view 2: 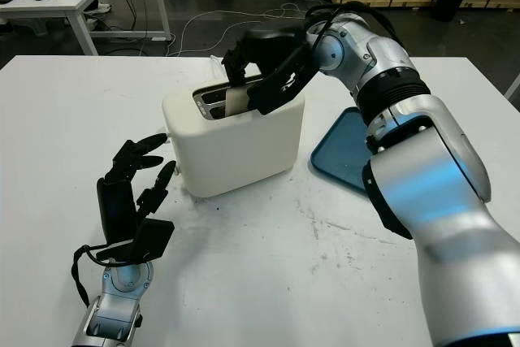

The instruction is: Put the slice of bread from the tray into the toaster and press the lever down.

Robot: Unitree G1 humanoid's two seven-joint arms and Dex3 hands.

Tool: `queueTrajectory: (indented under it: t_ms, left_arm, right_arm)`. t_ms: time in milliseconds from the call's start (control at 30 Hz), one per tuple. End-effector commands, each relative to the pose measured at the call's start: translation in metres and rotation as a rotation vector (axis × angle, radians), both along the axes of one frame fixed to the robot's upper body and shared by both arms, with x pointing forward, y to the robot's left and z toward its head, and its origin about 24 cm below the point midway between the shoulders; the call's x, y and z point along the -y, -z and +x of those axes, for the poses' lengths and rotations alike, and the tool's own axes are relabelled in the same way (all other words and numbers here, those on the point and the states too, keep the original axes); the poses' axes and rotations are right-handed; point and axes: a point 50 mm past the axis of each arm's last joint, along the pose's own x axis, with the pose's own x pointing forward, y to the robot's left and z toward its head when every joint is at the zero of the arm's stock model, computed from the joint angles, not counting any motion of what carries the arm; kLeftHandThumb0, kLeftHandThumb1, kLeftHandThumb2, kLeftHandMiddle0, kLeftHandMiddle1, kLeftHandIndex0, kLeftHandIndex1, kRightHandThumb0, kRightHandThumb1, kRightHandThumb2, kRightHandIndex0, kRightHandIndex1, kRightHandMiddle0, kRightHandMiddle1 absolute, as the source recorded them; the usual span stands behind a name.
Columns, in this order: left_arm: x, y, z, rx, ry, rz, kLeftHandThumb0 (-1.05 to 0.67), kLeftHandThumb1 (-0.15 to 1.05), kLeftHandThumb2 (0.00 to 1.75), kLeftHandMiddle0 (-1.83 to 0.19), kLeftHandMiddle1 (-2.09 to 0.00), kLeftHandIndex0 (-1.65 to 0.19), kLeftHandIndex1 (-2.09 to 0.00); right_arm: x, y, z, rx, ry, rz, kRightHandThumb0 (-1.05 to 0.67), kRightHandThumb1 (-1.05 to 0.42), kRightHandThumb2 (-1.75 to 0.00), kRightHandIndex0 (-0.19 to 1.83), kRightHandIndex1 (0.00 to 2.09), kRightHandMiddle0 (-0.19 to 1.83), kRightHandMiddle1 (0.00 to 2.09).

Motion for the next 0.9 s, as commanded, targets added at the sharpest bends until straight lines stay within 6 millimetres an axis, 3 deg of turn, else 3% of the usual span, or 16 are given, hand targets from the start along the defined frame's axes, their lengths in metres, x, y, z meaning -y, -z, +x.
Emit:
queueTrajectory:
  t_ms: [0, 367, 567, 700, 867]
  left_arm:
    - [0.002, 0.0, 0.0, 0.009, 0.009, 0.0, -0.25, 0.92, 0.2, -0.48, -1.14, -0.56, -0.62]
    - [0.002, 0.001, -0.001, 0.003, 0.005, 0.002, -0.25, 0.92, 0.2, -0.49, -1.14, -0.55, -0.62]
    - [0.0, 0.0, -0.001, 0.006, -0.001, 0.011, -0.24, 0.92, 0.21, -0.49, -1.15, -0.55, -0.63]
    - [-0.005, -0.003, 0.0, 0.027, -0.01, 0.034, -0.26, 0.92, 0.21, -0.5, -1.13, -0.56, -0.62]
    - [-0.015, -0.014, 0.003, 0.058, -0.025, 0.073, -0.26, 0.92, 0.17, -0.49, -1.15, -0.56, -0.63]
  right_arm:
    - [0.003, -0.009, 0.0, 0.04, -0.001, 0.01, -0.81, -0.85, 0.0, 0.05, 0.99, 0.61, 0.08]
    - [0.013, -0.029, 0.003, 0.098, 0.048, 0.091, -0.81, -0.83, 0.0, 0.09, 0.76, 0.6, 0.02]
    - [0.038, -0.035, 0.002, 0.175, 0.097, 0.383, -0.7, -0.85, -0.01, 0.23, 0.71, 0.67, 0.03]
    - [0.065, -0.02, -0.004, 0.223, 0.131, 0.673, -0.59, -0.86, 0.0, 0.59, 0.51, 0.8, 0.04]
    - [0.097, 0.029, -0.028, 0.191, 0.141, 0.916, -0.56, -0.9, -0.01, 0.81, 0.44, 0.86, 0.03]
